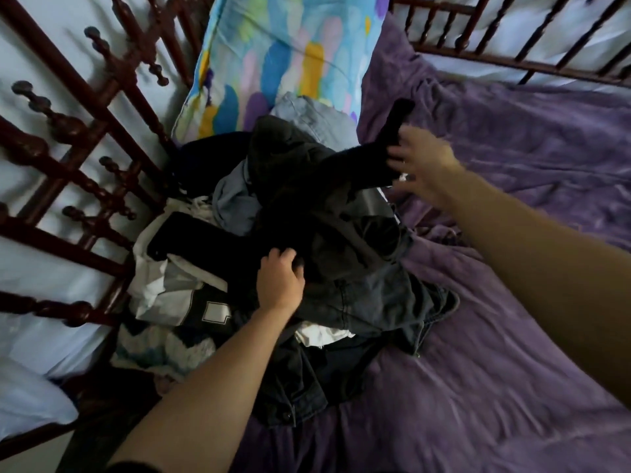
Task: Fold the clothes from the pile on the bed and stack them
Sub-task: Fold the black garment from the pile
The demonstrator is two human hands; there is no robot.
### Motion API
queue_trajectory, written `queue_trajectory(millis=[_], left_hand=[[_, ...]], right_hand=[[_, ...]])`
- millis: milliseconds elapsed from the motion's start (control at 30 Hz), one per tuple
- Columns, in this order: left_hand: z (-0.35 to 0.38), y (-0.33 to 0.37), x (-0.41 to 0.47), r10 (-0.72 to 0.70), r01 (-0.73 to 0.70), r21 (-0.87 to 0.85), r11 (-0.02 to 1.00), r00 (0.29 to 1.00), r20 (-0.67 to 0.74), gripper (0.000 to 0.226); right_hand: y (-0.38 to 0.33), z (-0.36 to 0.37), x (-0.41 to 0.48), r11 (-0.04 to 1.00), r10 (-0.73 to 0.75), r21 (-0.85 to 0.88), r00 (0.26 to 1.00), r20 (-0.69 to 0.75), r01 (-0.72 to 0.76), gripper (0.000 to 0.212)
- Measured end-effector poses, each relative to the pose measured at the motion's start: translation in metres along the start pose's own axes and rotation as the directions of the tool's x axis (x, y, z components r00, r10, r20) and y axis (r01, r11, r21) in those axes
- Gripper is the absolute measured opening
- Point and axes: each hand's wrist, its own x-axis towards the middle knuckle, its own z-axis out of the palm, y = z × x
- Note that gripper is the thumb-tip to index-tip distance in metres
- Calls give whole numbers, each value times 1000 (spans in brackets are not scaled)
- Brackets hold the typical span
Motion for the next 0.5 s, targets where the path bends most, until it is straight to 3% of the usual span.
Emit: queue_trajectory(millis=[33, 67, 133, 167, 200, 233, 300, 367, 500], left_hand=[[-10, 3, 7, 14, -16, -82, 996, 1000, -20, 28], [-23, 8, 12, 39, -44, -175, 984, 999, -29, 27], [-58, 24, 20, 118, -114, -369, 922, 993, -13, 25], [-77, 34, 24, 168, -155, -420, 894, 986, -5, 25], [-96, 43, 28, 217, -197, -430, 881, 976, -3, 27], [-113, 51, 31, 256, -234, -421, 876, 967, -4, 28], [-147, 63, 37, 279, -263, -415, 871, 960, -23, 32], [-178, 68, 39, 263, -258, -418, 871, 964, -47, 34], [-224, 81, 36, 358, -313, -383, 869, 932, 51, 47]], right_hand=[[19, -4, -1, 969, -93, -231, 995, -33, 83, 16], [39, -7, -6, 907, -146, -398, 989, 5, 136, 33], [78, -2, -26, 767, -48, -620, 978, 202, 166, 77], [93, 4, -38, 686, 12, -701, 960, 280, 196, 84], [101, 11, -47, 641, 30, -734, 948, 318, 226, 74], [108, 16, -50, 648, -11, -720, 948, 318, 249, 50], [86, 18, -56, 799, -94, -566, 971, 221, 206, 3], [44, 8, -57, 909, -109, -388, 986, 130, 151, 13], [-72, -24, -85, 930, -276, -251, 961, 5, 269, 15]])
